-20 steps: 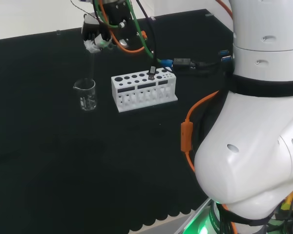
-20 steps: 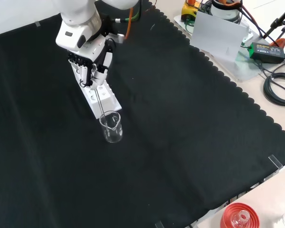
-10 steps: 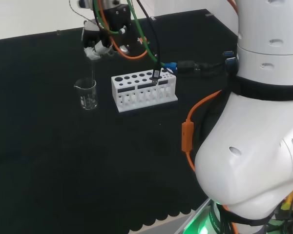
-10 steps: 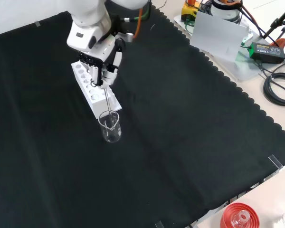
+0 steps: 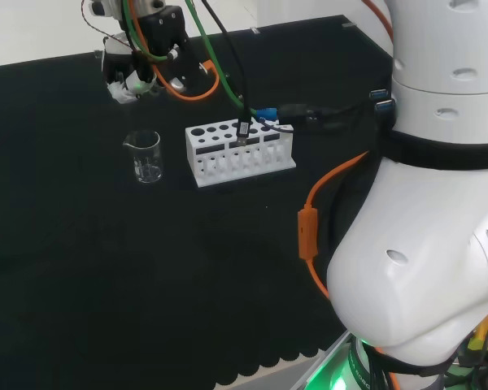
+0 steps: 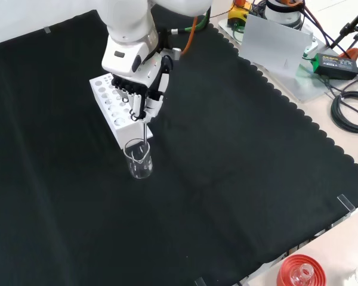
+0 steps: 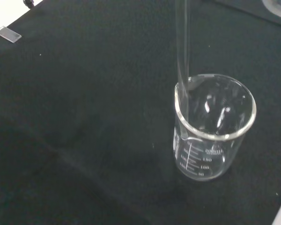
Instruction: Stir in the beaker to the left of the white test tube rack with the glass rod.
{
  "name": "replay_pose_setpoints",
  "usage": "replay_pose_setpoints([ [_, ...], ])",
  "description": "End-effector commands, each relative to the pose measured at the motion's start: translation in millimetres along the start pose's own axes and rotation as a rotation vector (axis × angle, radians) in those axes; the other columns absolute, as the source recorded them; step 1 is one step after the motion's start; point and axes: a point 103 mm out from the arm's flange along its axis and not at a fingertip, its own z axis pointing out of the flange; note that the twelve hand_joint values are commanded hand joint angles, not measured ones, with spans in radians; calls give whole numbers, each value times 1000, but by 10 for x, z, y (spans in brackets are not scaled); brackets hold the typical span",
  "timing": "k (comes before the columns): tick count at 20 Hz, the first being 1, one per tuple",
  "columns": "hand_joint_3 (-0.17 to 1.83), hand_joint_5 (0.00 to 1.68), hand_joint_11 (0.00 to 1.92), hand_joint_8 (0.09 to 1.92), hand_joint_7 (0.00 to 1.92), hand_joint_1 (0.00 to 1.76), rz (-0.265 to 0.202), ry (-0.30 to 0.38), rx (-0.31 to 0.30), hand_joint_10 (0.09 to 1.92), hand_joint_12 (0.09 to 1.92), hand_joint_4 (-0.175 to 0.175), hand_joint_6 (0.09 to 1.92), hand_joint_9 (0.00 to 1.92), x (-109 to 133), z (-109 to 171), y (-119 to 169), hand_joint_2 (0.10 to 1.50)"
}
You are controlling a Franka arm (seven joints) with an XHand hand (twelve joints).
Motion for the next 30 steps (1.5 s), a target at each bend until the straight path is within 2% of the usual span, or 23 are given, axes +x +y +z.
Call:
replay_pose_setpoints([
  [1,-175,999,1665,609,1575,1171,-12,24,-3,350,783,-175,1018,1790,-230,83,123,1193],
  [7,-175,998,1666,608,1576,1171,32,50,-15,349,782,-175,1019,1788,-655,123,36,1194],
  [12,-175,997,1668,607,1575,1171,54,76,-20,349,782,-175,1020,1787,-803,106,-78,1194],
  [18,-175,996,1669,607,1575,1171,26,74,-26,350,782,-175,1022,1787,-592,30,-110,1195],
  [26,-175,995,1670,606,1575,1171,-30,42,-13,350,781,-175,1024,1786,-72,-40,-30,1195],
  [30,-175,995,1670,606,1575,1171,-34,36,-3,350,781,-175,1024,1786,-19,-6,6,1195],
])
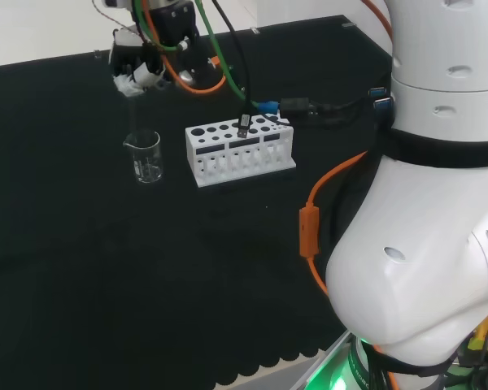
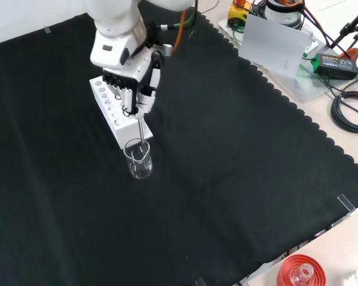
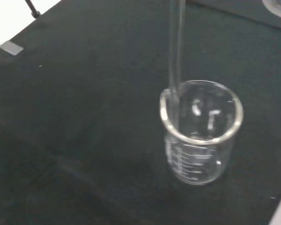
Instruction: Stir in the beaker to the left of the white test tube rack with the glass rod.
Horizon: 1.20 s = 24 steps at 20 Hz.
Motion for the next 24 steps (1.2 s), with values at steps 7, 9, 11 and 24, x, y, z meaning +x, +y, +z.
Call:
replay_pose_setpoints([
  [7,-175,995,1670,606,1575,1171,3,-10,12,351,780,-175,1024,1786,-163,101,62,1195],
  [9,-175,995,1670,605,1575,1171,15,0,14,351,780,-175,1024,1786,-270,134,46,1195],
  [11,-175,995,1670,605,1575,1171,20,4,12,351,780,-175,1024,1786,-345,158,28,1195],
  [24,-175,994,1670,604,1573,1170,5,-7,15,351,780,-175,1025,1784,-242,114,-39,1196],
])
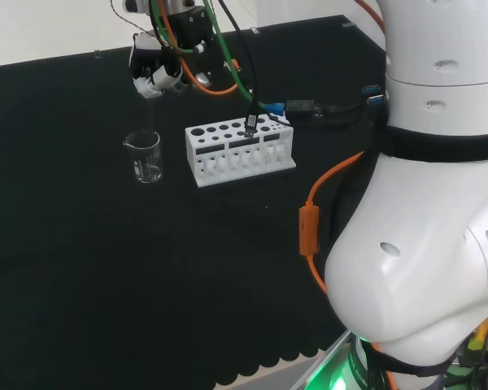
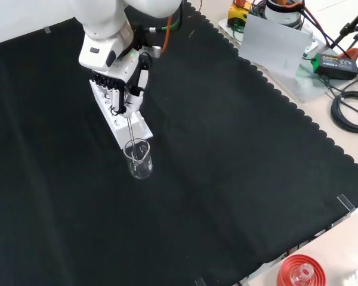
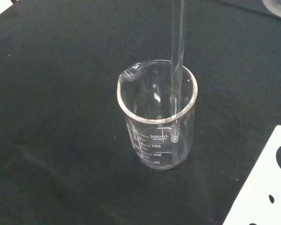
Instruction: Stir in the beaker to the left of the white test tube rack with the glass rod.
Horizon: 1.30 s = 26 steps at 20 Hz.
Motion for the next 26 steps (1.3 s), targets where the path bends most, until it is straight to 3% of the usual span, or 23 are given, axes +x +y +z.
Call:
replay_pose_setpoints([
  [1,-175,994,1671,604,1574,1170,-36,-28,3,351,780,-175,1025,1784,239,-80,16,1196],
  [9,-175,994,1670,603,1573,1170,-46,-27,-9,352,779,-175,1026,1784,362,-115,173,1196],
  [19,-175,994,1670,603,1572,1170,-12,3,-27,352,779,-175,1026,1782,9,-115,113,1196],
  [26,-175,993,1669,602,1571,1170,-59,-26,-29,352,779,-175,1027,1781,182,-158,-38,1196],
])
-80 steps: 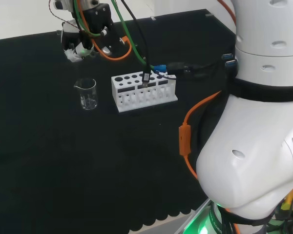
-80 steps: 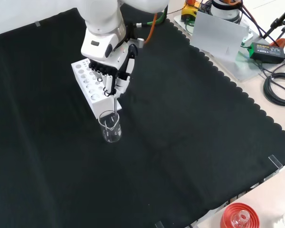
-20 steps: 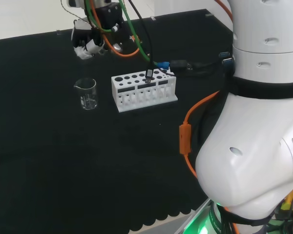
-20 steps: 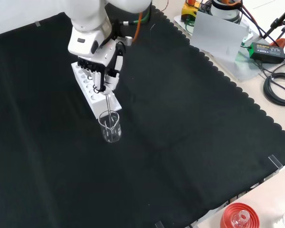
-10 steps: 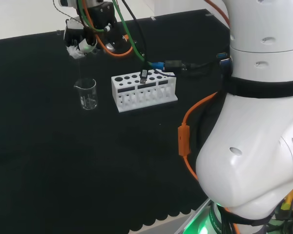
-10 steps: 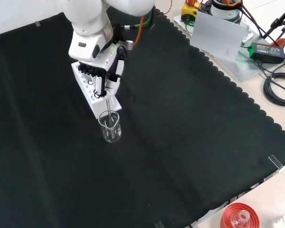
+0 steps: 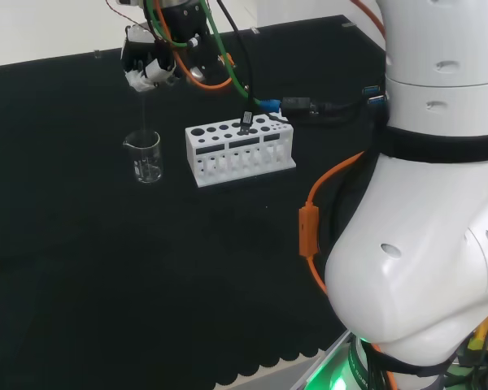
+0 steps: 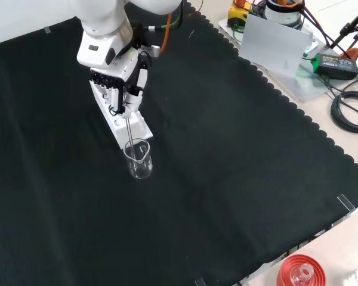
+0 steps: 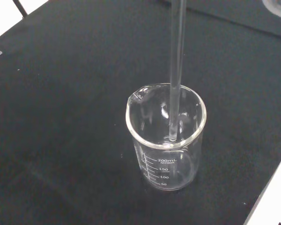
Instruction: Stir in the beaker to the left of the white test tube rack with the glass rod.
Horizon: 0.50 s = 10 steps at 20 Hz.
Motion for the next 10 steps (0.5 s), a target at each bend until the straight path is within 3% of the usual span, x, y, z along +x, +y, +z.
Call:
replay_pose_setpoints([
  [1,-175,993,1669,602,1571,1170,-41,-23,-2,352,779,-175,1027,1781,183,-50,-125,1196],
  [10,-175,993,1668,603,1572,1170,-81,-45,2,353,780,-175,1027,1781,534,-111,-138,1196],
])
